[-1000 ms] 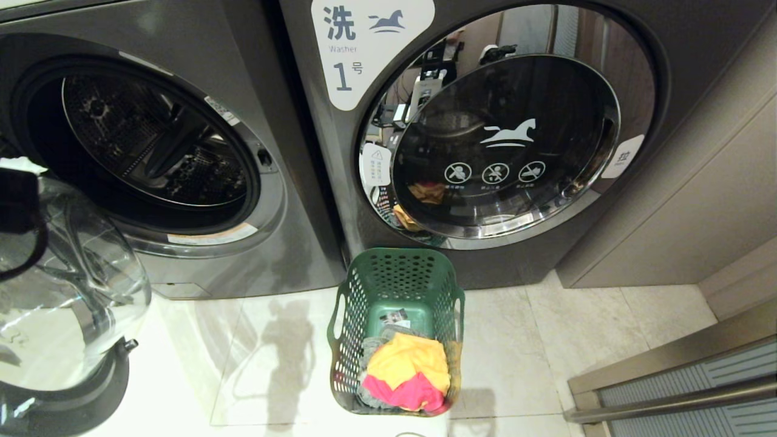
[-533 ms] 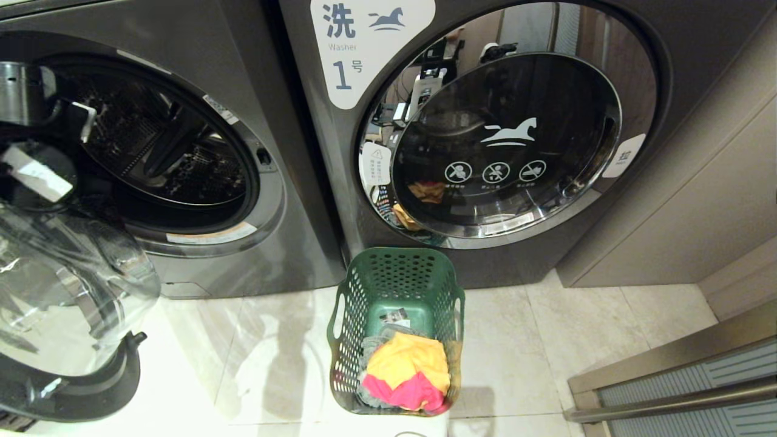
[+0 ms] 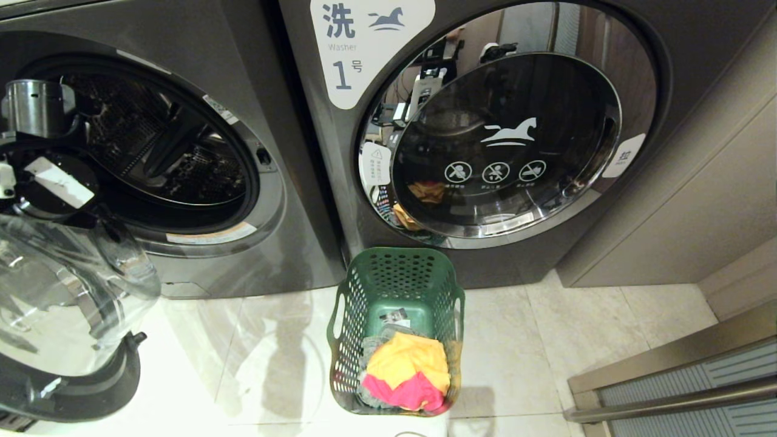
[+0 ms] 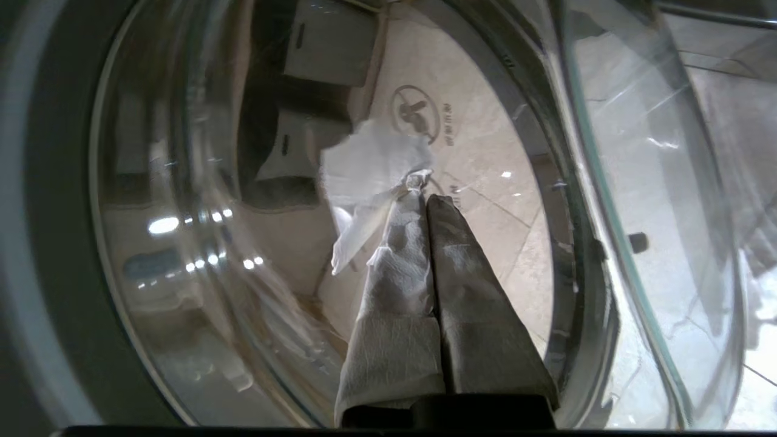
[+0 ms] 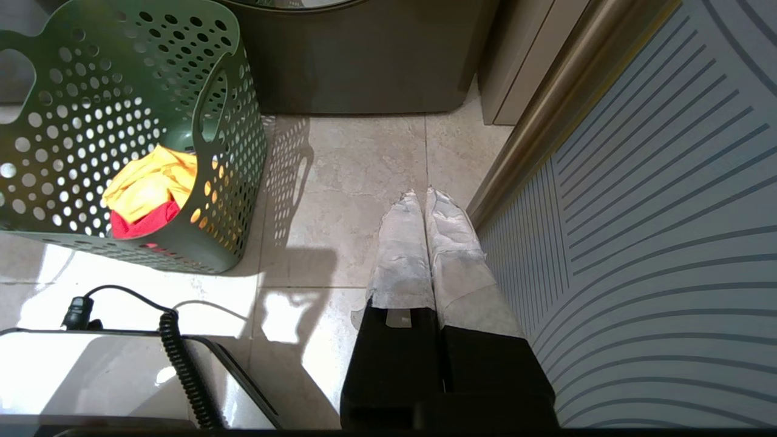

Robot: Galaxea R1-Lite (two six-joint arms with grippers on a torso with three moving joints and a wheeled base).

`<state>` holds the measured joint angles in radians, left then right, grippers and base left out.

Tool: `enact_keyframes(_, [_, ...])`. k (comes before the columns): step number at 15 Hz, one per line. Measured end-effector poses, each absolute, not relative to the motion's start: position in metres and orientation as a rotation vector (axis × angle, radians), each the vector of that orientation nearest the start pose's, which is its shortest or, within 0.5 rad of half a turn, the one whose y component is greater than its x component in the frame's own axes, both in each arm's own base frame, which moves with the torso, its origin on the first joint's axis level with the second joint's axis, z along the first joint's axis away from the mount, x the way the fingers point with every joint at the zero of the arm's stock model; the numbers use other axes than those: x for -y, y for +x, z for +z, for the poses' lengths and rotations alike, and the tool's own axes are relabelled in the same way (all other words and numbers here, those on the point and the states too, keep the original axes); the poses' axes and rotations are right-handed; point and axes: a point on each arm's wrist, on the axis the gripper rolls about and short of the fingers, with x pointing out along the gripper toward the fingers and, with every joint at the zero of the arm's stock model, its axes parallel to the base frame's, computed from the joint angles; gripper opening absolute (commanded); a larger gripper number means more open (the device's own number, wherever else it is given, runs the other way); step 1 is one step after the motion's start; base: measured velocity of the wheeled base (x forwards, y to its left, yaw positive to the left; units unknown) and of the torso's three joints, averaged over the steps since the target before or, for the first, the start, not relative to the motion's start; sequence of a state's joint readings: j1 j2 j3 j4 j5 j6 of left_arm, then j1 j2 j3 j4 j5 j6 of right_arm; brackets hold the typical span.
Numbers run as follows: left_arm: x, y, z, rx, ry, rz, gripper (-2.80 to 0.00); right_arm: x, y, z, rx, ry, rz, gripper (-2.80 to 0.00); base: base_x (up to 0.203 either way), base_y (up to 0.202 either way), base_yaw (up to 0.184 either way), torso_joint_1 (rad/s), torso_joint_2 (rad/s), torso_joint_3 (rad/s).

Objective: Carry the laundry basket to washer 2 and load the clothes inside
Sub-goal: Place the clothes into the washing machine

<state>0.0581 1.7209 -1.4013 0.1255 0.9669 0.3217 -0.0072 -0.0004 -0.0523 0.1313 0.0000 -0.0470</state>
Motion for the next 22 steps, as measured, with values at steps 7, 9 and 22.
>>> enact_keyframes(7, [-0.082,0.294,0.280,-0.639,0.460,1.094,-2.80,0.000,-0.027,0.076,-0.079,-0.047,-0.006,-2.80,0.000,0.000,0.000,0.000,0.00,0.000])
enact_keyframes(9, [-0.097,0.286,0.281,-0.650,0.443,1.146,-2.80,0.000,-0.027,0.076,-0.079,-0.047,-0.005,-2.80,0.000,0.000,0.000,0.000,0.00,0.000])
enact_keyframes(22, [-0.225,0.217,0.267,-0.741,0.225,1.555,-2.80,0.000,-0.027,0.076,-0.079,-0.047,-0.006,-2.80,0.000,0.000,0.000,0.000,0.00,0.000])
